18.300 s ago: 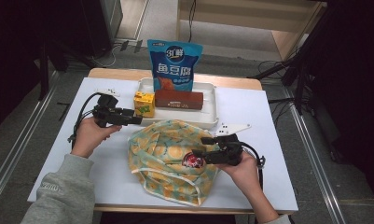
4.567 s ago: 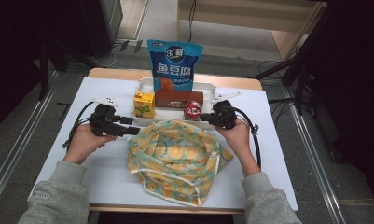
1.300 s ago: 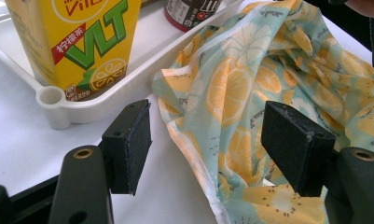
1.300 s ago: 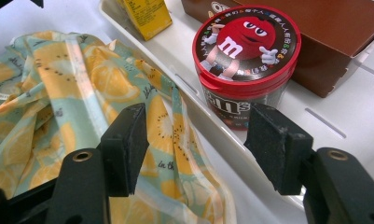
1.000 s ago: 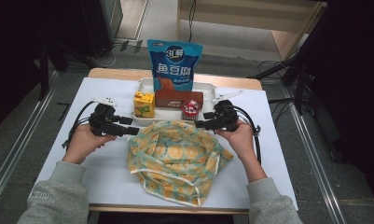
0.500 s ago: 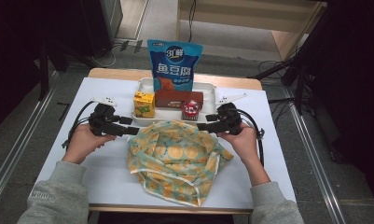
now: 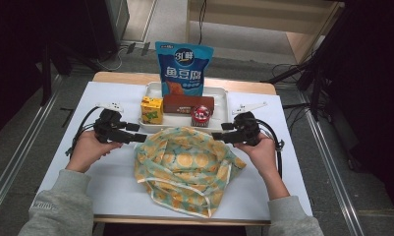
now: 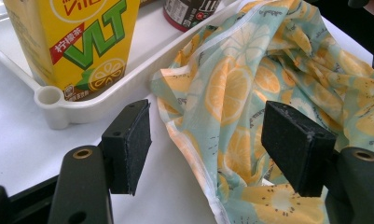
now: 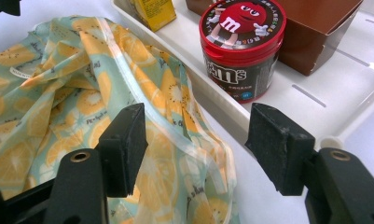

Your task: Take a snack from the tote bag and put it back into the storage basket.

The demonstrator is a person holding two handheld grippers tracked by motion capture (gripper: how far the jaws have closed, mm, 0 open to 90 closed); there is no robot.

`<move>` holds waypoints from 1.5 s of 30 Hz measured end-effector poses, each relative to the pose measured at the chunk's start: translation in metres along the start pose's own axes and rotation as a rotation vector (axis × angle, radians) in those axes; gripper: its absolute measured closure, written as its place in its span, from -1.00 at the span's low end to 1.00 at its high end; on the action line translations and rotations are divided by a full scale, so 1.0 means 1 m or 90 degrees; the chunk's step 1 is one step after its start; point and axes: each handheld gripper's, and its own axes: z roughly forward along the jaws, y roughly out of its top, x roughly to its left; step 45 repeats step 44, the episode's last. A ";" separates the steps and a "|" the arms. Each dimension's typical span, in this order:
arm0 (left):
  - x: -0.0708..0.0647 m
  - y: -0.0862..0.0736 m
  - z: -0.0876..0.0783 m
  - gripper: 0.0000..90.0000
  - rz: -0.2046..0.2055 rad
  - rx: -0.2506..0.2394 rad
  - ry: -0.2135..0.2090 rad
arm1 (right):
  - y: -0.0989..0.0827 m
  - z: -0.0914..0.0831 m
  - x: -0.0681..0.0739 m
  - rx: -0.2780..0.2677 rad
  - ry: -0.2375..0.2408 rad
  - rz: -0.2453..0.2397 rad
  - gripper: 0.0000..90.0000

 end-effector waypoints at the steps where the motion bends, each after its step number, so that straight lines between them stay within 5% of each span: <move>1: 0.000 0.000 0.000 -0.26 0.001 0.000 0.000 | -0.002 -0.001 0.000 -0.001 0.000 -0.004 -0.16; 45: 0.008 -0.003 -0.002 -0.29 -0.026 -0.003 0.000 | -0.022 -0.008 -0.001 -0.008 0.001 -0.005 -0.25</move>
